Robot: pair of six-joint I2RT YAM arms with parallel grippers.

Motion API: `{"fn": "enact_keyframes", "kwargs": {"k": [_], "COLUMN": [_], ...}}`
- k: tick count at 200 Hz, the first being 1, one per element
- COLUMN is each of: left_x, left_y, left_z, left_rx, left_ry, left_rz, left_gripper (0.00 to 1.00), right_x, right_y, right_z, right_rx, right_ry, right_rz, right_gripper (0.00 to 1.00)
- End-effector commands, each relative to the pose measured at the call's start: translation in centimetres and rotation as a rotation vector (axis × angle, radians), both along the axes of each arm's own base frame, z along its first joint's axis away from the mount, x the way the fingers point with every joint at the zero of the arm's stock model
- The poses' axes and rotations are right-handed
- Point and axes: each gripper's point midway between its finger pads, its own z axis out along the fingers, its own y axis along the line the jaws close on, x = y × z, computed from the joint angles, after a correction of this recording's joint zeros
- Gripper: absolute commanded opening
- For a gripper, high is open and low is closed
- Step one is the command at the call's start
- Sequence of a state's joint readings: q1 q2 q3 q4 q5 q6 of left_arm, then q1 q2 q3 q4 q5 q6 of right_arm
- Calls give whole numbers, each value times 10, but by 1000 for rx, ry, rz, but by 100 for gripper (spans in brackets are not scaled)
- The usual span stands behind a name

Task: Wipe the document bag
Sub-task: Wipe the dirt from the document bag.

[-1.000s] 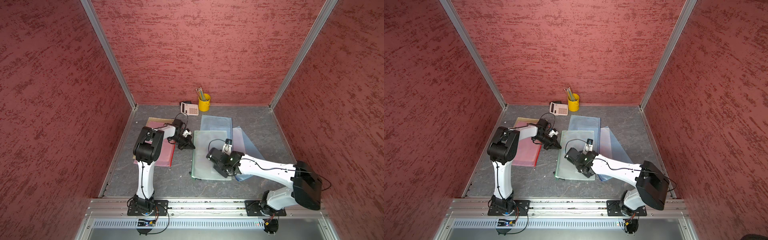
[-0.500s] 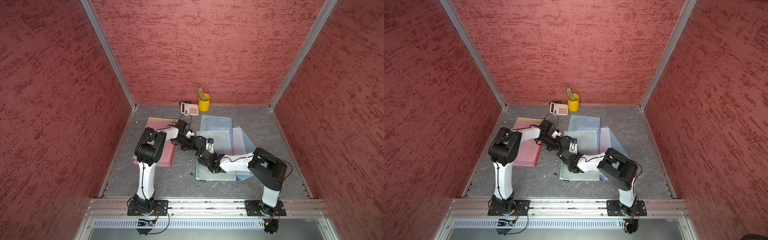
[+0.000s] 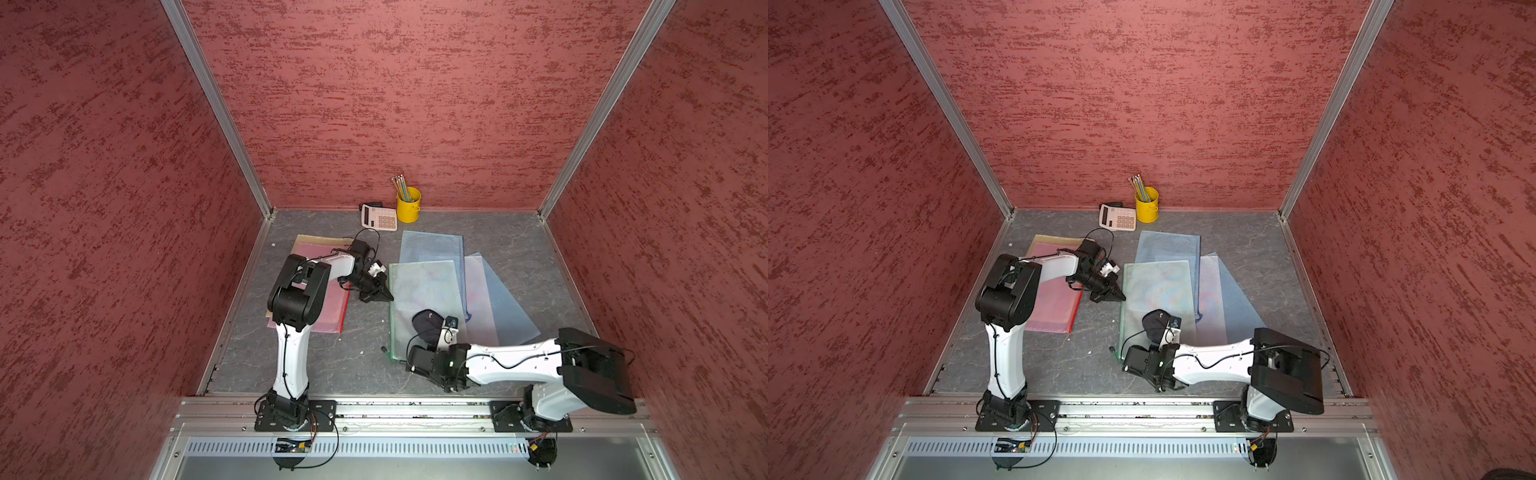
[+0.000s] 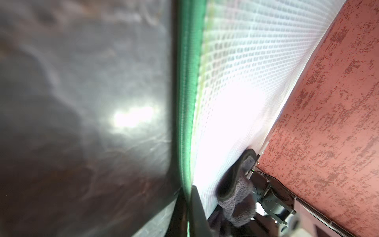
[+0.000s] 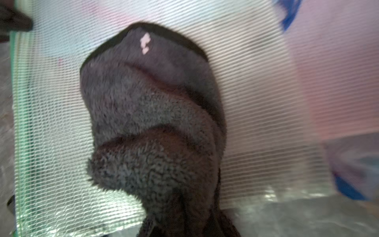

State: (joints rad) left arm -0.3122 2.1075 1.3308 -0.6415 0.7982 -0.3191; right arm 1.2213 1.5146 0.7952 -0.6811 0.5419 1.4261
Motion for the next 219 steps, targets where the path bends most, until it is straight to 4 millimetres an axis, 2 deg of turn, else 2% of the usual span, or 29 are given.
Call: {"fn": "enact_keyframes", "kwargs": {"k": [1, 17, 29, 54, 77, 92, 116, 133, 153, 168, 177, 184, 192, 199, 219], "left_x": [12, 7, 4, 4, 6, 8, 11, 14, 19, 22, 22, 21, 20, 18, 12], "left_y": [5, 0, -2, -9, -12, -12, -6, 1, 7, 8, 7, 6, 5, 3, -2], "left_z": [3, 0, -4, -5, -6, -5, -3, -4, -2, 1, 3, 3, 3, 3, 1], "left_rx": [21, 17, 20, 19, 18, 15, 18, 18, 20, 14, 9, 5, 2, 0, 1], "left_ry": [-70, -60, -47, -48, -46, -48, -53, -48, -53, -58, -61, -58, -52, -49, -47], "left_rz": [0, -4, -9, -11, 0, 2, 10, 26, 36, 35, 24, 15, 6, -1, -20], "left_gripper": [0, 0, 0, 0, 0, 0, 0, 0, 0, 0, 0, 0, 0, 0, 0], "right_x": [66, 119, 147, 178, 182, 173, 136, 90, 22, -17, -27, -26, -17, -1, 64], "right_y": [4, 30, 54, 94, 108, 98, 43, 4, -30, -49, -54, -56, -56, -48, -9], "right_z": [66, 97, 101, 65, 26, -1, -31, -48, -61, -55, -45, -33, -15, 11, 69], "right_rx": [25, 122, 161, 176, 208, 171, 72, 41, -51, -104, -113, -113, -127, -101, -34], "right_ry": [-173, -306, -365, -367, -325, -253, -132, -38, 93, 152, 157, 146, 97, 17, -182], "right_rz": [-6, 24, 76, 153, 168, 141, 28, -32, -52, -60, -57, -59, -58, -54, -14], "right_gripper": [0, 0, 0, 0, 0, 0, 0, 0, 0, 0, 0, 0, 0, 0, 0]}}
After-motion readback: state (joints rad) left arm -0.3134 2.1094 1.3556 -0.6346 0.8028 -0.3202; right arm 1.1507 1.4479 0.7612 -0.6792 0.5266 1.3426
